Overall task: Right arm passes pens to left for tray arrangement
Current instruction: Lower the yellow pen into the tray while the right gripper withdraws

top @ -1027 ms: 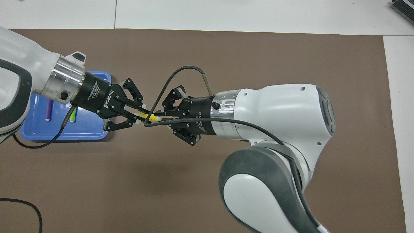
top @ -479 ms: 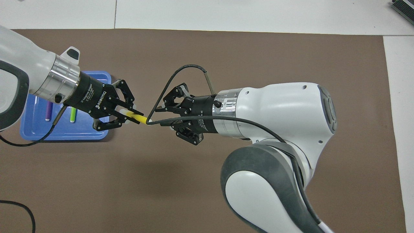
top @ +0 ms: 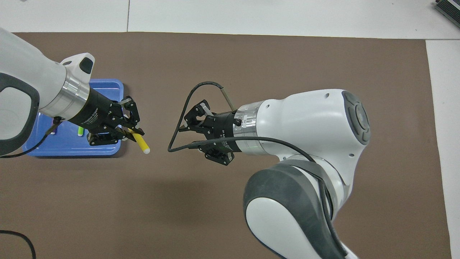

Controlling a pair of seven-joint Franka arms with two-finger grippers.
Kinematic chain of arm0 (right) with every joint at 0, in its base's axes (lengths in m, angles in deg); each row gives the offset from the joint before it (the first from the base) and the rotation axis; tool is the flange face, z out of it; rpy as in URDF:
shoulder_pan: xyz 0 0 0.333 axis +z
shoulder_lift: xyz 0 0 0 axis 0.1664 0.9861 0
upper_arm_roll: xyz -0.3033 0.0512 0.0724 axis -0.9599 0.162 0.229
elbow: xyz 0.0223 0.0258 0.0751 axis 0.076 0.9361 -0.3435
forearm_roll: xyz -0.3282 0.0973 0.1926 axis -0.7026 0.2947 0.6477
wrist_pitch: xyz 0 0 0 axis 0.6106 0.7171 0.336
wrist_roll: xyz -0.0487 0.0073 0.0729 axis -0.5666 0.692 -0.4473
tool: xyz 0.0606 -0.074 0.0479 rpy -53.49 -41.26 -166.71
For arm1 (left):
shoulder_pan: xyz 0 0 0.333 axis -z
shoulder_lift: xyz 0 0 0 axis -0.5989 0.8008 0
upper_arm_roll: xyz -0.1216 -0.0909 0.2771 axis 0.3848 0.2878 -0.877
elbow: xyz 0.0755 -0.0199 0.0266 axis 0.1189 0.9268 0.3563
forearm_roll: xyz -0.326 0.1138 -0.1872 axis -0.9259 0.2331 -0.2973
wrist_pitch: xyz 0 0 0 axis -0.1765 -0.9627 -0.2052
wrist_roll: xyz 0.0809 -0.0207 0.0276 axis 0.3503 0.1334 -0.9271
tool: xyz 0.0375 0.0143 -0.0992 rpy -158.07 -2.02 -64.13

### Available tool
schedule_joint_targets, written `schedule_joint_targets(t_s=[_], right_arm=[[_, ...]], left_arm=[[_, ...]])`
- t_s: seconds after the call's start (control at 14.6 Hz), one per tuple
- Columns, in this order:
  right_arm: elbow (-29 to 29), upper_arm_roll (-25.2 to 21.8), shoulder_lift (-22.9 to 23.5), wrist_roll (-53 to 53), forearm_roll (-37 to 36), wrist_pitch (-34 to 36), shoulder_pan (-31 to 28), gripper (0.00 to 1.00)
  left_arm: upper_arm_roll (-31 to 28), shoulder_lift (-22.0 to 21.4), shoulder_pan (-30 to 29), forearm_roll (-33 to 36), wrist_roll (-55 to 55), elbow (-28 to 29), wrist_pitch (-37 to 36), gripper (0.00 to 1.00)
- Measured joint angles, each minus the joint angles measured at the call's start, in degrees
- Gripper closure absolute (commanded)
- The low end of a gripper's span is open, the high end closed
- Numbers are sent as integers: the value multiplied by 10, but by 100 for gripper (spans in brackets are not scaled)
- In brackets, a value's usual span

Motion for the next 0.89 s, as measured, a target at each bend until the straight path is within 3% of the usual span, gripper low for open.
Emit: schedule_joint_targets(t_s=[0.21,0.62,0.89], right_arm=[[-4,-2,-9,66,-29,55,-18,56],[-14,-4,-51,223,-108,208,-96,55],[-14,-6,-70,265,-182,256,-105,50]], left_arm=[[0,-6,0,65,92,14,10,100],[-3,-45,-3,144,292,118,168,100],[-5,-54,-17,175,414,157,262,100]])
